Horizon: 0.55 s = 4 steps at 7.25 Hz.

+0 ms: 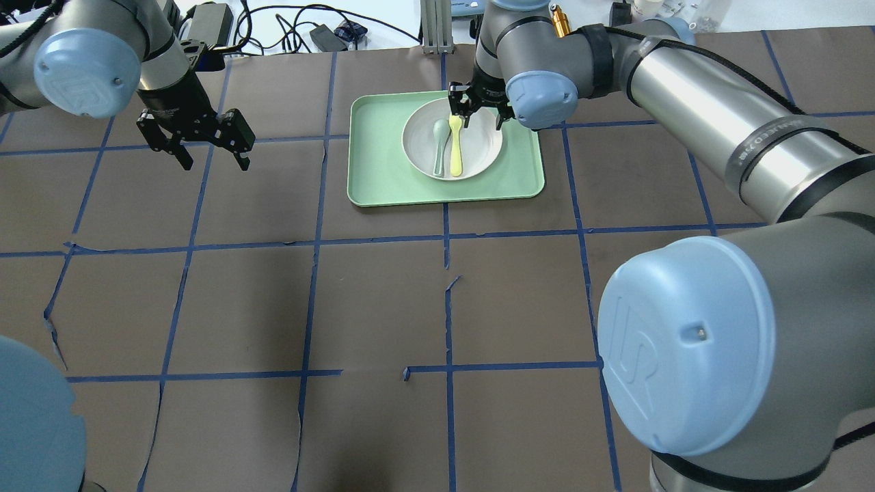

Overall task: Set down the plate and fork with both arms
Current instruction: 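Lower the right gripper and grasp the yellow fork handle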

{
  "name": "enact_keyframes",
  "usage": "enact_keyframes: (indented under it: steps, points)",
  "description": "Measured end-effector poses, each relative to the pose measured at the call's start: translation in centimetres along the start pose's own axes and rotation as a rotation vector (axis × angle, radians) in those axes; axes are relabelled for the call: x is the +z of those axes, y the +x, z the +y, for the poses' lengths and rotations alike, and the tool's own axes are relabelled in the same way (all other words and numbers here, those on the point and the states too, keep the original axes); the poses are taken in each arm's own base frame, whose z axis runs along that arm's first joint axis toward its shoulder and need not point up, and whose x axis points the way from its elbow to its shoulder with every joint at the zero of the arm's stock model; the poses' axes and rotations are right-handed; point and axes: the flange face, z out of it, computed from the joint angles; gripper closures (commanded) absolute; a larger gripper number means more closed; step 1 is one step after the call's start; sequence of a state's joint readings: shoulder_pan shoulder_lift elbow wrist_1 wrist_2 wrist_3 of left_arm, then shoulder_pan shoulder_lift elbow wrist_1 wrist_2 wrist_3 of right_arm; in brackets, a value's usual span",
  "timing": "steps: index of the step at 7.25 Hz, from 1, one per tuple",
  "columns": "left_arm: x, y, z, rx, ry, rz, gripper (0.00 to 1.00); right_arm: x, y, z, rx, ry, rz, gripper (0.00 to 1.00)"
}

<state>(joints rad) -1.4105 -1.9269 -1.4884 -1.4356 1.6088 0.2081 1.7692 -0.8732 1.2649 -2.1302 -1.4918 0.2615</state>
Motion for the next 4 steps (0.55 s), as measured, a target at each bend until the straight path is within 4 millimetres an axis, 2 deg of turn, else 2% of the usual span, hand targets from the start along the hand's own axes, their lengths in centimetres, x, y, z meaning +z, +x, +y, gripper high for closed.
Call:
enact_keyframes:
  steps: [4]
  points:
    - [0.1, -0.1, 0.3, 0.005, 0.001, -0.003, 0.00, 4.0, -2.0, -0.2, -0.024, -0.027, 0.002, 0.40]
